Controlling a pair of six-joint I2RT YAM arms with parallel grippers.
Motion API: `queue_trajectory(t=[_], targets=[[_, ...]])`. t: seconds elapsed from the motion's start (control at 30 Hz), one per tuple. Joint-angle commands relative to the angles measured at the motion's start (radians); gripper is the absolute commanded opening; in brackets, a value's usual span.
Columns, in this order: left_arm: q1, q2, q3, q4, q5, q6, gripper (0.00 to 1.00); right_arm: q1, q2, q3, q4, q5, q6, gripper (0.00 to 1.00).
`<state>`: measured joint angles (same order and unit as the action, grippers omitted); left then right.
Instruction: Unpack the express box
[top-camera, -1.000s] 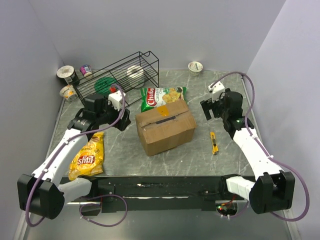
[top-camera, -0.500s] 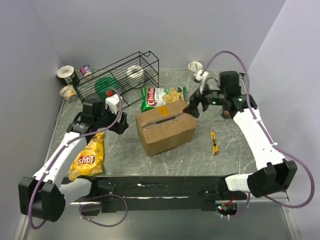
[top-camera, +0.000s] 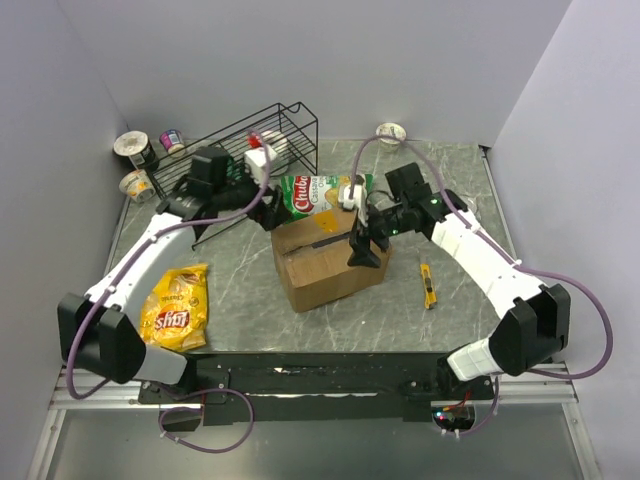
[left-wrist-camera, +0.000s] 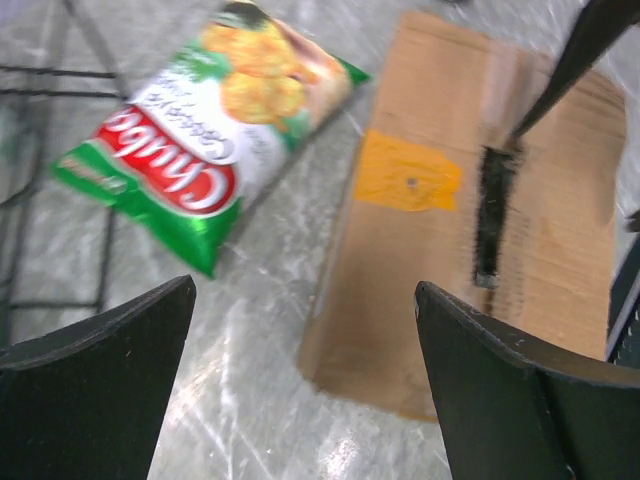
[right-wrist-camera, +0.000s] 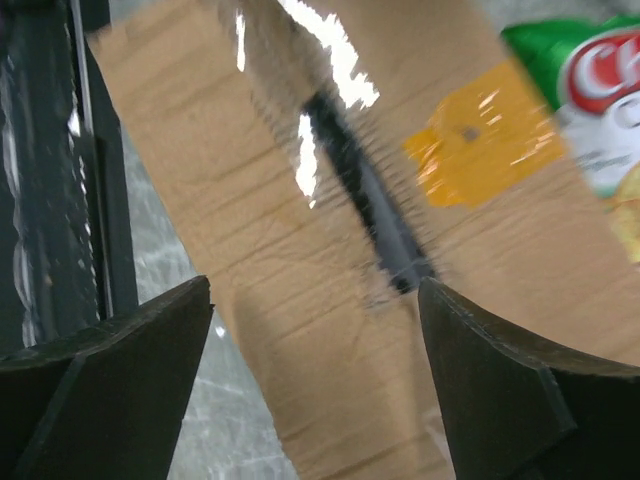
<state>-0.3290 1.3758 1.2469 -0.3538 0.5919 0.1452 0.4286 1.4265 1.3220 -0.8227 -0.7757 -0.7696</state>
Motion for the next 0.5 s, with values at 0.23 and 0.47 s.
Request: queue_trajectory(t=[0.23, 0.47], targets=[[-0.196, 0.127, 0.098, -0.115, -0.107, 0.197, 0.96, 0.024, -0.063, -0.141, 0.025, 0.085, -0.053, 0.88], [-0.263, 0.215, 0.163, -0.157, -0.200, 0.252, 0.96, 0.024, -0.054, -0.147, 0.033, 0.093, -0.050, 0.88]])
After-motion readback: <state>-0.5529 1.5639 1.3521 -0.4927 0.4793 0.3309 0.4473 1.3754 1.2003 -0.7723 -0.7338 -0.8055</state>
